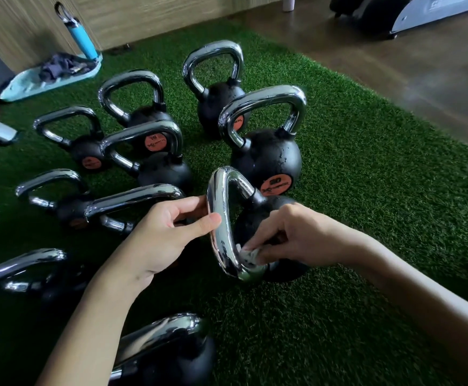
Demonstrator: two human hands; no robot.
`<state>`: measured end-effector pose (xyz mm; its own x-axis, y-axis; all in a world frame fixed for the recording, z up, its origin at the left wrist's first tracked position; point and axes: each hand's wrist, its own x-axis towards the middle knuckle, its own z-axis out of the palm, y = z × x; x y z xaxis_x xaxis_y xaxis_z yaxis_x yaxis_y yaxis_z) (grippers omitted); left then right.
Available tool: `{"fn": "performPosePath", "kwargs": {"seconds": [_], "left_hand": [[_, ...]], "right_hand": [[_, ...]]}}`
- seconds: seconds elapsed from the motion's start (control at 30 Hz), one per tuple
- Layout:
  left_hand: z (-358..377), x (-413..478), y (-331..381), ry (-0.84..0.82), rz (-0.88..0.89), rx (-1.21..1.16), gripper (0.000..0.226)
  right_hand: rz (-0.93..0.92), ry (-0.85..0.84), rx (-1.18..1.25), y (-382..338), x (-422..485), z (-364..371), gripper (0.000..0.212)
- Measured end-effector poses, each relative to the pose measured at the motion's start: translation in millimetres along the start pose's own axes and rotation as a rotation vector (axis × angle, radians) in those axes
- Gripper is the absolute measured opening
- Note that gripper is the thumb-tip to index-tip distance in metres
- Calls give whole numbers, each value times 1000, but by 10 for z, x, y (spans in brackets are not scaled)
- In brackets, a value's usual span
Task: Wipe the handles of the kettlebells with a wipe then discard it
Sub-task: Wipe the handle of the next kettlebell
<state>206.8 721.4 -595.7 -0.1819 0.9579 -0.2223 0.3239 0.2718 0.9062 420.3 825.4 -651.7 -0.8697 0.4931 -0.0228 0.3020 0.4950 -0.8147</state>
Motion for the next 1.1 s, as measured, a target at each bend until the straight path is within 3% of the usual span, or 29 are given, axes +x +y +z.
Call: {"fn": "performPosePath", "kwargs": {"seconds": [0.17,0.33,0.47,0.57,0.7,0.87,1.03,1.1], "left_hand": [[-28,-20,-8,25,-28,13,23],[-73,-38,-55,-14,-22,42,22],[-91,-44,-102,-10,-19,79,39],[-93,-38,-103,7,-20,95,48],[-90,-28,-66,17,5,77,32],[-109,-37,-82,-1,-8,81,37],[-48,-47,-60,37,-27,18,37],[-30,-57,-55,53,-27,12,39]], "right_hand": [[168,103,507,-83,66,256,26],[209,-51,295,-151,80,77,23],[296,-9,498,-187,182,146,26],[374,127,740,-235,288,176,25],[403,317,816,-278,359,94,19],[400,228,829,-262,274,188,23],[350,632,747,-224,505,268,33],[319,792,541,-197,600,312,29]]}}
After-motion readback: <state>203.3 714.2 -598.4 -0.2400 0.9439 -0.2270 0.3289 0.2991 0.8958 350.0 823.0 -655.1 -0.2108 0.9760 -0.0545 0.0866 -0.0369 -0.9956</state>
